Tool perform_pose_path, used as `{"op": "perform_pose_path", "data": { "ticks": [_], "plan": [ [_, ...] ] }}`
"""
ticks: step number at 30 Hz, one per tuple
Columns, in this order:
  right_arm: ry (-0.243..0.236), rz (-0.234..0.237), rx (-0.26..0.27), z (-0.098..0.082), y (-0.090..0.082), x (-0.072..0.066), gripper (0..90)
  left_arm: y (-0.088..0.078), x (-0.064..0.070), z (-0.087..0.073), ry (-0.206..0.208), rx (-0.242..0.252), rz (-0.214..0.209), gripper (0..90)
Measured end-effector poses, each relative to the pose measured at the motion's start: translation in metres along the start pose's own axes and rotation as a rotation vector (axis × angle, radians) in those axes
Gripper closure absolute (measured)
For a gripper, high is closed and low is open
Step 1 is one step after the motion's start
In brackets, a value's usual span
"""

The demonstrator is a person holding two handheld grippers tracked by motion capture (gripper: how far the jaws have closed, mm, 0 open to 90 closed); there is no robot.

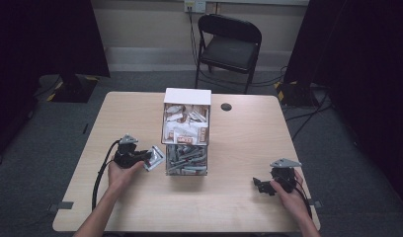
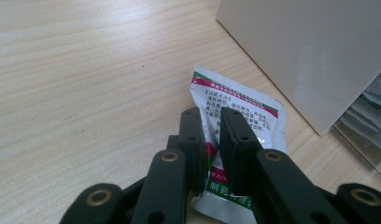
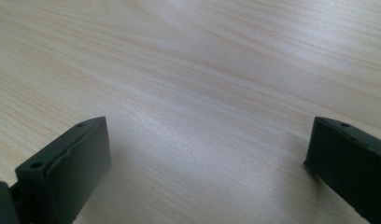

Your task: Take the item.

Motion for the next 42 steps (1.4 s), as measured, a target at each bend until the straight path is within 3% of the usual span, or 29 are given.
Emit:
{"op": "perform_pose_path", "data": {
  "ticks": [3,5,12,17,23,31,34,42],
  "plan": [
    [0.000,0.000,0.000,0.000,0.000,0.000,0.0,0.001,0.000,0.000,-0.007,-0.001,0.014,71.9],
    [0.000,0.000,0.000,0.000,0.000,0.000,0.0,0.001,0.001,0.000,0.008,-0.009,0.010,70.8],
    [0.000,0.000,0.000,0.000,0.000,0.000,0.0,0.000,-0.001,0.001,0.002,-0.004,0.034,62.2],
    [-0.001,0.000,0.000,0.000,0.000,0.000,0.0,-0.006,-0.003,0.007,0.000,0.018,0.056,48.6],
    [-0.001,0.000,0.000,0.000,0.000,0.000,0.0,-0.014,-0.006,0.013,-0.032,0.042,0.073,34.7],
    [0.000,0.000,0.000,0.000,0.000,0.000,0.0,-0.028,-0.006,0.019,-0.036,0.067,0.056,19.6],
    [-0.001,0.000,0.000,0.000,0.000,0.000,0.0,-0.038,-0.005,0.019,0.004,0.065,0.073,18.0],
    [0.000,0.000,0.000,0.000,0.000,0.000,0.0,-0.060,-0.003,0.018,0.009,0.089,0.084,17.6]
  ]
}}
Point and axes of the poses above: each handheld gripper's, and its own axes: y roughly forward along the jaws, z roughly out of its top, x roughly to its right, the point moved 8 cm from there along y, roughly forward along the jaws, and after that the axes turned 9 degrees about x, right-handed, at the moved point
